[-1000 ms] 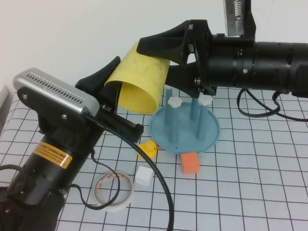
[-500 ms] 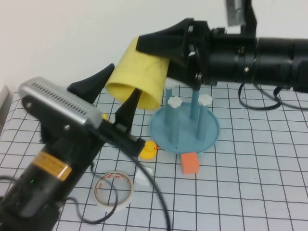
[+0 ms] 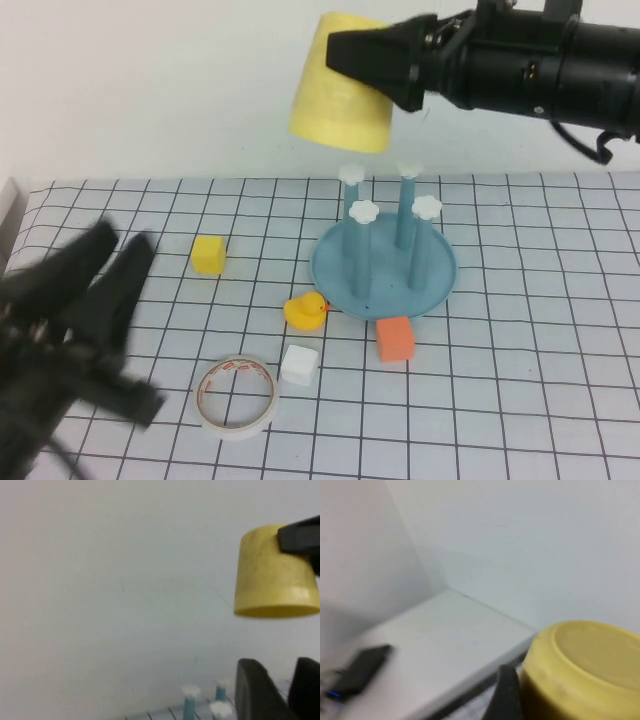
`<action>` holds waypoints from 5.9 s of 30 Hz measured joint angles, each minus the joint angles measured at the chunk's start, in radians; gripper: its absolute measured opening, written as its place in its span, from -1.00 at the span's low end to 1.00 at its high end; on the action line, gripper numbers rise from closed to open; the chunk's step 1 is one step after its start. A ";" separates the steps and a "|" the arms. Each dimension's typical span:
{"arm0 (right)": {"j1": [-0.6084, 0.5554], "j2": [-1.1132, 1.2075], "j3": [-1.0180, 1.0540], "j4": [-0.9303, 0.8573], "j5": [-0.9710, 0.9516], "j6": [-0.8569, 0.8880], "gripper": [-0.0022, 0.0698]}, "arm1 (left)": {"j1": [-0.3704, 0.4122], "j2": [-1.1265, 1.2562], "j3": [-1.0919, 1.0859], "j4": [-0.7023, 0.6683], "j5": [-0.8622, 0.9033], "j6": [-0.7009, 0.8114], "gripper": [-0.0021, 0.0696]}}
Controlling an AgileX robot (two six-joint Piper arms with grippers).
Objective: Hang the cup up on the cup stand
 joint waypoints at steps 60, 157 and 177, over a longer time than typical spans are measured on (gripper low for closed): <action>0.000 0.507 -0.382 -0.003 -0.266 -0.108 0.54 | 0.000 -0.501 0.052 -0.156 0.901 0.215 -0.95; -0.517 -1.648 1.374 -1.691 -0.325 1.468 -0.94 | 0.000 -0.845 0.053 0.576 1.316 -0.556 -0.95; -0.428 -1.648 1.371 -1.766 -0.273 1.579 -0.94 | 0.000 -0.845 0.053 0.576 1.316 -0.556 -0.95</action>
